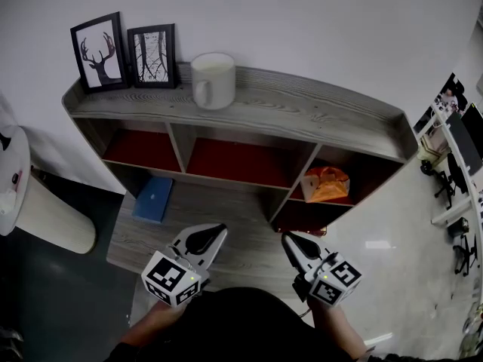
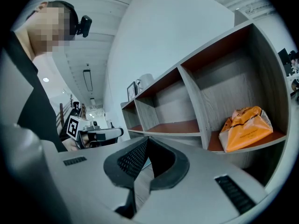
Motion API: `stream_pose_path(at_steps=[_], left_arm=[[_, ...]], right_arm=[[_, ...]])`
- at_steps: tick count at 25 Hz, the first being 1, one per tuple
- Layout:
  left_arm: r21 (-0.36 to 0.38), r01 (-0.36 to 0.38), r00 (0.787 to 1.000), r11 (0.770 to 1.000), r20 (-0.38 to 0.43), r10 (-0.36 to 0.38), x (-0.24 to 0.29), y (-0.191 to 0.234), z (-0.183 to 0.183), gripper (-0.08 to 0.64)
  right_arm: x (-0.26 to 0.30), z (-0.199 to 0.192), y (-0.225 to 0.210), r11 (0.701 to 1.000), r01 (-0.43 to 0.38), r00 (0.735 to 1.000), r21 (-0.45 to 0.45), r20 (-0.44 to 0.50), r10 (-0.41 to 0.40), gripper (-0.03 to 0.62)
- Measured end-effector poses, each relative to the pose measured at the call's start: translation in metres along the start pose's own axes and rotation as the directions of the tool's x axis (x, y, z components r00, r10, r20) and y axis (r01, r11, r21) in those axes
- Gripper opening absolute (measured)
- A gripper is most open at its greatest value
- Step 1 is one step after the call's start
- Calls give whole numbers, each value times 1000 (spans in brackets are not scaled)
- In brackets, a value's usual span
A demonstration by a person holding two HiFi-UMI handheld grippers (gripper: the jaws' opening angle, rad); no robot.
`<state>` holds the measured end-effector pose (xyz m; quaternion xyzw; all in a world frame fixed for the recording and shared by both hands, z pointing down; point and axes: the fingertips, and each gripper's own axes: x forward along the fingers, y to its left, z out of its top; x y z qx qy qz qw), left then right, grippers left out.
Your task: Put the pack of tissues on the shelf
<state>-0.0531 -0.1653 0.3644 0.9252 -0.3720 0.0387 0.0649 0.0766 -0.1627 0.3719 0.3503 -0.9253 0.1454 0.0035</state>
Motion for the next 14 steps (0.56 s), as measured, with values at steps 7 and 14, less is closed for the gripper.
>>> stream_pose_path(at_steps=[7, 14], left_arm=[[-4, -12, 1000, 1000, -1, 12, 1, 3, -1, 14], [-3, -22, 1000, 1000, -2, 22, 6, 2, 2, 14]], right_arm=[[1, -1, -3, 1000, -10, 1000, -1, -4, 10, 17], [-3, 1, -7, 1000, -16, 1000, 3, -6, 16, 17]])
